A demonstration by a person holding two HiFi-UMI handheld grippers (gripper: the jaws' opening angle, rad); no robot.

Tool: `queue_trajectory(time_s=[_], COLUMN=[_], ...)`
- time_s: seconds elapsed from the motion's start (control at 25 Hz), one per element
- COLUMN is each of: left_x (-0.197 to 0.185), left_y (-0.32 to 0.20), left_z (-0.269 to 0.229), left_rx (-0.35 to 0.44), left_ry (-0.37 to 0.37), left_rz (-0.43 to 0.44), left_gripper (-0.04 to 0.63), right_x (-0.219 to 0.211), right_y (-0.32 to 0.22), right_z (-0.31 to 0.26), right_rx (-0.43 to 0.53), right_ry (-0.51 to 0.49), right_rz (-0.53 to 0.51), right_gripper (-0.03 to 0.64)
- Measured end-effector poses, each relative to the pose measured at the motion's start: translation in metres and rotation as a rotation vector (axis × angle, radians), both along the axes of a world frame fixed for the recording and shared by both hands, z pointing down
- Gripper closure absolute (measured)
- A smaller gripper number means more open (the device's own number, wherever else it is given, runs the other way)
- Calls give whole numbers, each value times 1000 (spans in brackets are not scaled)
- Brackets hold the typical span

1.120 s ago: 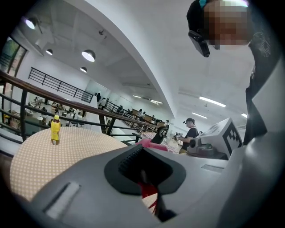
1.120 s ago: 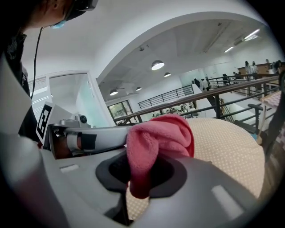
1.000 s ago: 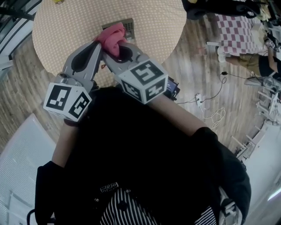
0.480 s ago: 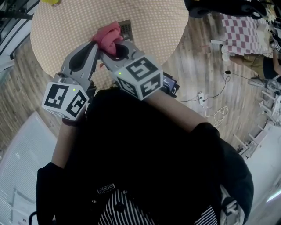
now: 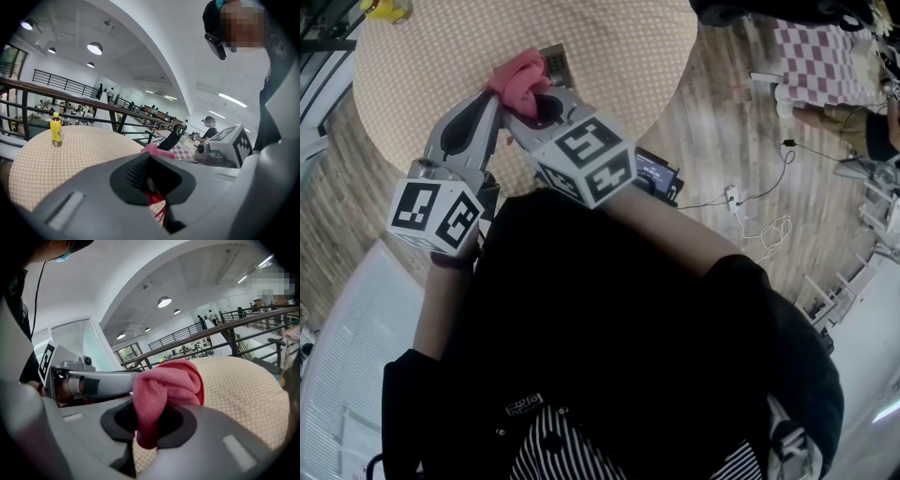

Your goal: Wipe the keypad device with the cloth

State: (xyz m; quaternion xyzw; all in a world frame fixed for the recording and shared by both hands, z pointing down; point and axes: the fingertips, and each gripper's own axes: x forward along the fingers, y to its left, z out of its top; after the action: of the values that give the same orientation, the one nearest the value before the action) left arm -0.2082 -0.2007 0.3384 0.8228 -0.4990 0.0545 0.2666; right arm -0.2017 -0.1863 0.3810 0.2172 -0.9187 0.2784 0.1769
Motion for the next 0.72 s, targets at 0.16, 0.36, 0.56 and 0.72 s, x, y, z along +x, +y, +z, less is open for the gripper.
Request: queue_trajectory(time_s=[0.16, 0.36, 0.56, 0.72], left_x=[3, -15, -31, -32], left_y=[-5, -21, -41, -52], left_z=[14, 31, 64, 114], left_rx=[-27, -31, -58, -144], left_ry=[-10, -26, -127, -229], left_rz=[9, -35, -9, 119], left_gripper=[601, 601, 601, 601], right_x=[3, 3, 6, 0], right_y=[-4, -9, -7, -5], right_z=[15, 45, 77, 93], right_rx=[-7, -39, -60, -59], right_ry=[22, 60, 116, 139], right_rz=[1, -8, -30, -52], right_gripper=[541, 540, 540, 540])
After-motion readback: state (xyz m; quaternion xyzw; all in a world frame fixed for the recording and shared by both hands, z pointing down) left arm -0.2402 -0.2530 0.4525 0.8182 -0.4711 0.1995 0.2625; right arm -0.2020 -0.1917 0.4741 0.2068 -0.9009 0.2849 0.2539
